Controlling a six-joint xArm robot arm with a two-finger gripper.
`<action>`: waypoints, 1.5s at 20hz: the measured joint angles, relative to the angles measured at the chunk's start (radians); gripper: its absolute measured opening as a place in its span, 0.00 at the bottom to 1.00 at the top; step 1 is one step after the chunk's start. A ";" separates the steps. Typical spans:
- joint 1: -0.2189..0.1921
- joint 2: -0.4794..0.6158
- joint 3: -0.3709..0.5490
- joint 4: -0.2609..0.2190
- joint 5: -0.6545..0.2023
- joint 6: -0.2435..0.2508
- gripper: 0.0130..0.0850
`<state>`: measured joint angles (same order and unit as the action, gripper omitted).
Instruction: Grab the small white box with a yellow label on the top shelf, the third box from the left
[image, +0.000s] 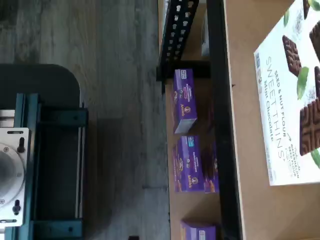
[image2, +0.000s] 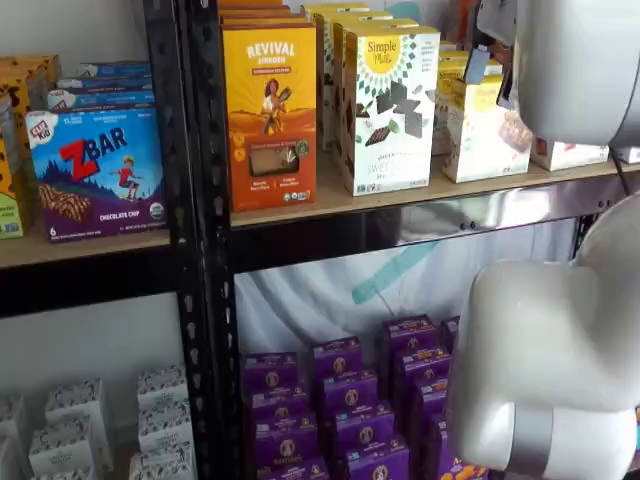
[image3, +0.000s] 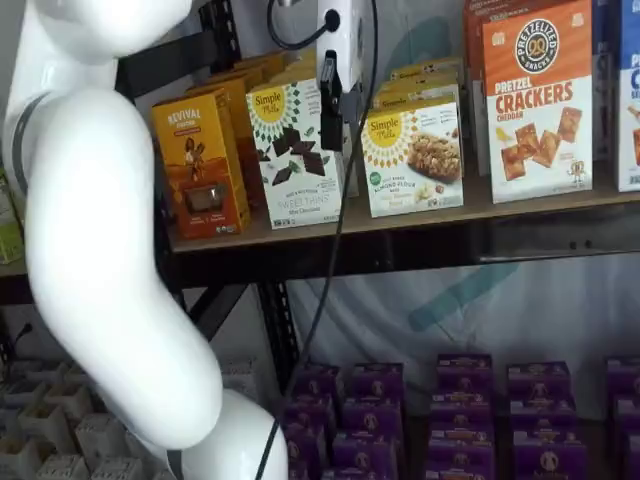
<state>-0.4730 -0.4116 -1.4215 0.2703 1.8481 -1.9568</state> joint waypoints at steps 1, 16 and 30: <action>0.004 0.007 -0.011 -0.009 0.017 0.002 1.00; -0.064 -0.065 0.065 0.169 -0.108 -0.006 1.00; 0.014 0.083 -0.079 0.122 -0.151 0.044 1.00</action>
<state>-0.4594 -0.3288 -1.5001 0.3920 1.6975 -1.9128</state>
